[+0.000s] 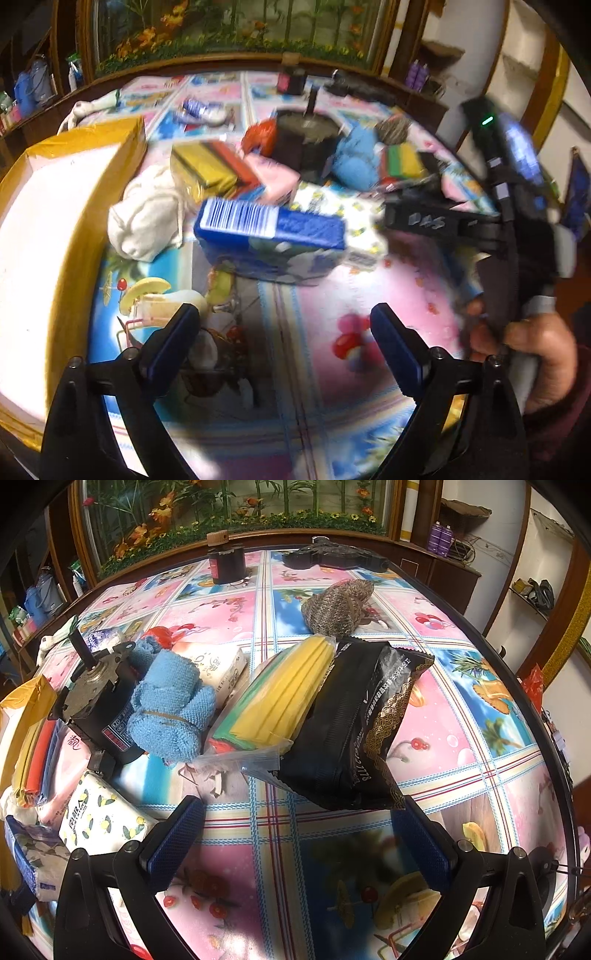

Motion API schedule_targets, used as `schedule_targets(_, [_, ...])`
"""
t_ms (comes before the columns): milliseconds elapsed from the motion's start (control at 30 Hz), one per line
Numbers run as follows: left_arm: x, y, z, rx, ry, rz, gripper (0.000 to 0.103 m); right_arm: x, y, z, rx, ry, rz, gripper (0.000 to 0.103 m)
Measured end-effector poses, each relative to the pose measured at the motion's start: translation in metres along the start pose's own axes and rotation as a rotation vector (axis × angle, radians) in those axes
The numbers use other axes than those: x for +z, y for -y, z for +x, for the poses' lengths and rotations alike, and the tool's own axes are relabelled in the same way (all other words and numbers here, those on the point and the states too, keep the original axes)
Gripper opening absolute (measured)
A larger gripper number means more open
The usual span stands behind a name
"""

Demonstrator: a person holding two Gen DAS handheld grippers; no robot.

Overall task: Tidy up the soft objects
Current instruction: 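Move the left tool toward the blue tissue pack on the table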

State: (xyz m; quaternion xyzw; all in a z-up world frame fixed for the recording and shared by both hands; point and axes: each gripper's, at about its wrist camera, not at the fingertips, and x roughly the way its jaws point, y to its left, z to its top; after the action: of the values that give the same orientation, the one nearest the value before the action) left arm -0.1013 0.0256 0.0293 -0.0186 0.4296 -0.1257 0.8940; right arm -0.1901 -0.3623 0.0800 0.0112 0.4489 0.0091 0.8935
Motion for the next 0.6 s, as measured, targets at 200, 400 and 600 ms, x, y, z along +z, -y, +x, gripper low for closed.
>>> schedule_targets(200, [0.009,-0.008,-0.060,-0.014,0.192,-0.021,0.094,-0.006,0.003,-0.010,-0.019,0.008,0.004,0.102])
schedule_targets(400, [0.012,-0.039,-0.075,-0.001,0.234,-0.136,0.094,-0.015,-0.001,-0.063,0.018,0.180,-0.011,0.101])
schedule_targets(600, [0.011,-0.049,-0.080,0.004,0.255,-0.174,0.094,-0.036,-0.022,-0.112,0.055,0.392,-0.134,0.102])
